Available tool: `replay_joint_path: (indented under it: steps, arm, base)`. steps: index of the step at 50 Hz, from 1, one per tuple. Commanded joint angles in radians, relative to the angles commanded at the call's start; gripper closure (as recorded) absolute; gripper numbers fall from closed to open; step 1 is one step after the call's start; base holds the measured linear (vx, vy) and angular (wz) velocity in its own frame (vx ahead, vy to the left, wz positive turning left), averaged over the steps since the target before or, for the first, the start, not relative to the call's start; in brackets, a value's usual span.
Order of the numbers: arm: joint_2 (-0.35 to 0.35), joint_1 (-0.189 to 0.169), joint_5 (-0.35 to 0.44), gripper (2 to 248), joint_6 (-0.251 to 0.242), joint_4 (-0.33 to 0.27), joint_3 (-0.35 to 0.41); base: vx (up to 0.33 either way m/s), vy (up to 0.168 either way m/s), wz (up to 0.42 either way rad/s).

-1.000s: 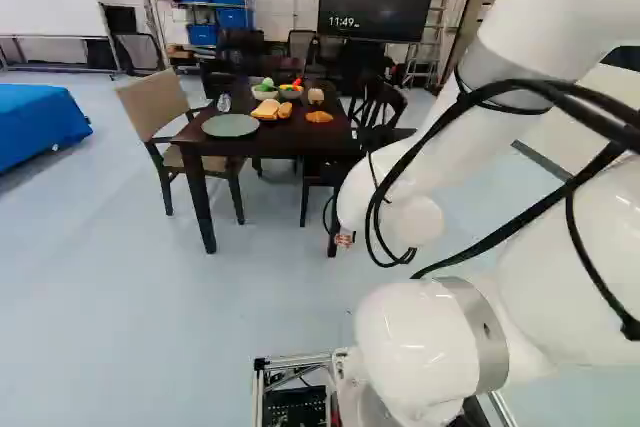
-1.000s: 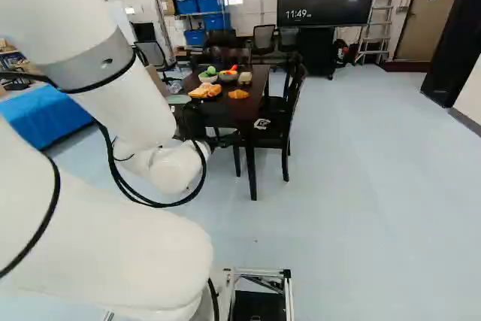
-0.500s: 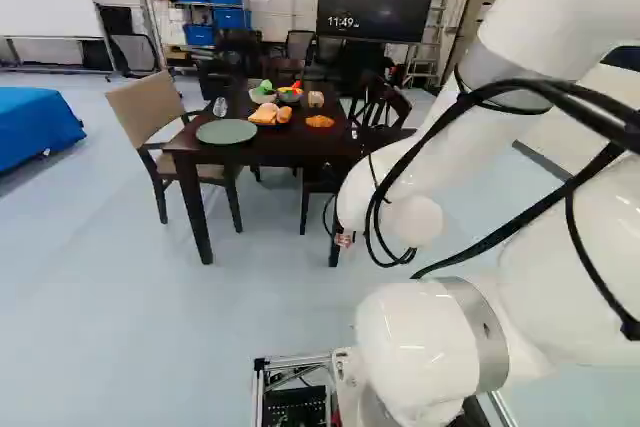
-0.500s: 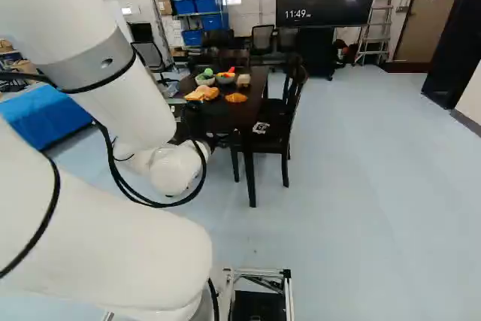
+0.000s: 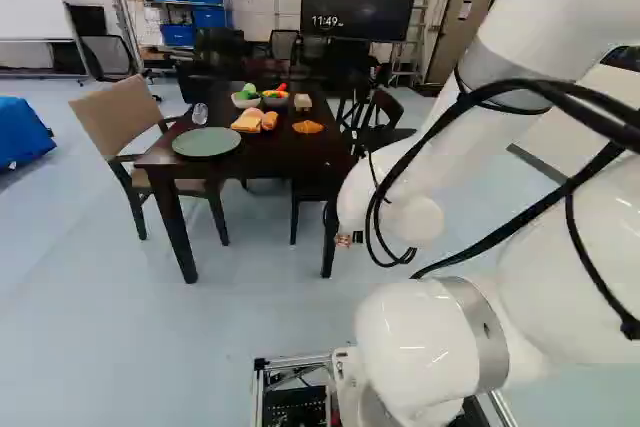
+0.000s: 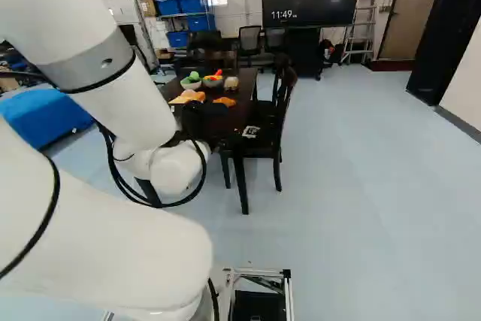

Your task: Move the croissant to the empty plate

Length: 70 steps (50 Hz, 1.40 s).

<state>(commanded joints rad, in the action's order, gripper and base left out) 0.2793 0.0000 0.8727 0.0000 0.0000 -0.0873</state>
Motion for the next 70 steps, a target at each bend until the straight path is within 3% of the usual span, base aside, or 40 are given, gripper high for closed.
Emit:
replay_joint_path:
  steps: [32,70]
  arm:
    - [0.0,0.0,0.0,3,0.0,0.0,0.0]
    - [0.0,0.0,0.0,3,0.0,0.0,0.0]
  base:
    - [0.113,0.022,-0.019]
    - [0.016,0.012,-0.005]
